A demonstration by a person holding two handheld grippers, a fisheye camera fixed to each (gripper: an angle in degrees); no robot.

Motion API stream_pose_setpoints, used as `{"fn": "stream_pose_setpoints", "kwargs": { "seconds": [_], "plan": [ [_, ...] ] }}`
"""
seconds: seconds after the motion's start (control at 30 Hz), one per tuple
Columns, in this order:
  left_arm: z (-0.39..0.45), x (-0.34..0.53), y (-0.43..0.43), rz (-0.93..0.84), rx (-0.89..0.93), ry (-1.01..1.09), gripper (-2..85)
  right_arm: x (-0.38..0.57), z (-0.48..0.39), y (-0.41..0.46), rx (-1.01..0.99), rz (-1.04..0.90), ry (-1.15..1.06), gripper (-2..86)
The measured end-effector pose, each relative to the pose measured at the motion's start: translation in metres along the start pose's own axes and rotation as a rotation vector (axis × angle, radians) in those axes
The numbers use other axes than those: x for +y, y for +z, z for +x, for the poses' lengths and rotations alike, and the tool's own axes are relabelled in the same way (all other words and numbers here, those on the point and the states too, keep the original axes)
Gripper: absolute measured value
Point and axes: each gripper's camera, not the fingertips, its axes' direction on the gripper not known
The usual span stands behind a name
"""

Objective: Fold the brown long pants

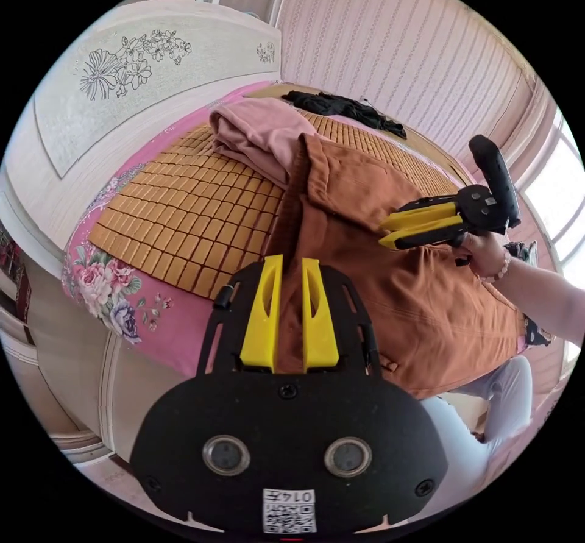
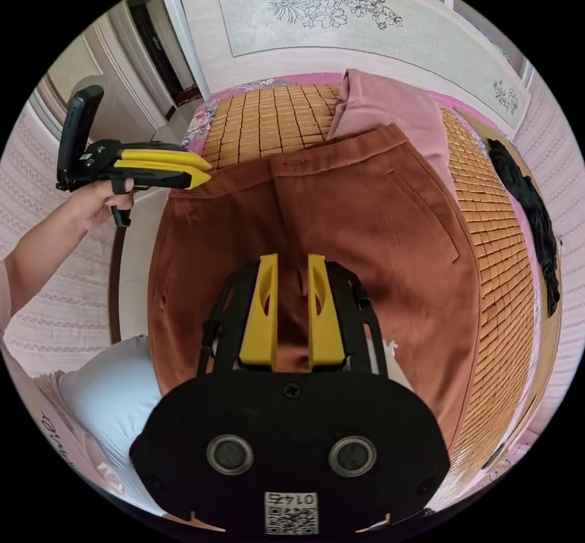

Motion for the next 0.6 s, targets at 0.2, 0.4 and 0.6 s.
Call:
{"fn": "stream_pose_setpoints", "kwargs": {
  "seconds": [0.2,0.4,0.6],
  "plan": [
    [-0.008,0.056,-0.052,0.041,0.004,0.023,5.4,0.205,0.046,-0.09,0.025,0.187,0.323,5.3],
    [-0.034,0.125,-0.052,0.078,0.069,-0.247,7.9,0.512,0.041,-0.143,0.209,-0.022,0.91,8.3],
    [-0.046,0.126,-0.018,0.037,0.172,-0.462,15.7,0.771,-0.037,-0.159,0.145,-0.042,1.501,15.8]
  ]
}}
